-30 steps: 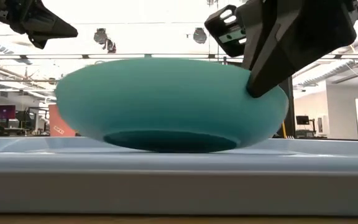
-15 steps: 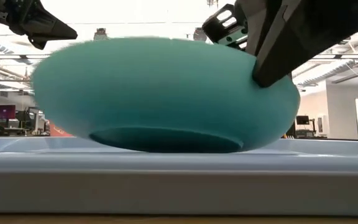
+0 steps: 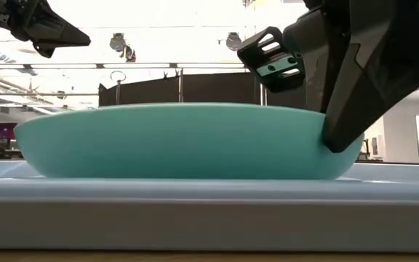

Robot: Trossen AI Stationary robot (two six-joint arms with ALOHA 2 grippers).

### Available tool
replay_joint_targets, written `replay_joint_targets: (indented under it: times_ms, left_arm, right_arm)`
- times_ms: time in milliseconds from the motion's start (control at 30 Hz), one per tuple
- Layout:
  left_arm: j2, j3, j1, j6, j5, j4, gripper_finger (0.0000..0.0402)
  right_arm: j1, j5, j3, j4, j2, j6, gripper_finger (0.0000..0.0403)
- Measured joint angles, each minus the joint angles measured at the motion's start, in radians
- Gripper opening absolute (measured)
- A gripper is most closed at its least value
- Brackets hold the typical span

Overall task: Set up tray
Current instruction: Put the light blue plate on the blue tray

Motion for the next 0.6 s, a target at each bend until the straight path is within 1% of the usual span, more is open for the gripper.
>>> replay_joint_targets:
  times_ms: [600]
  left_arm:
    - [0.0,0.0,0.0,-0.002,0.0,-0.002,0.0047]
  right_arm:
    - [-0.002,-0.031,0.0,0.004,0.021,0.026,0.0]
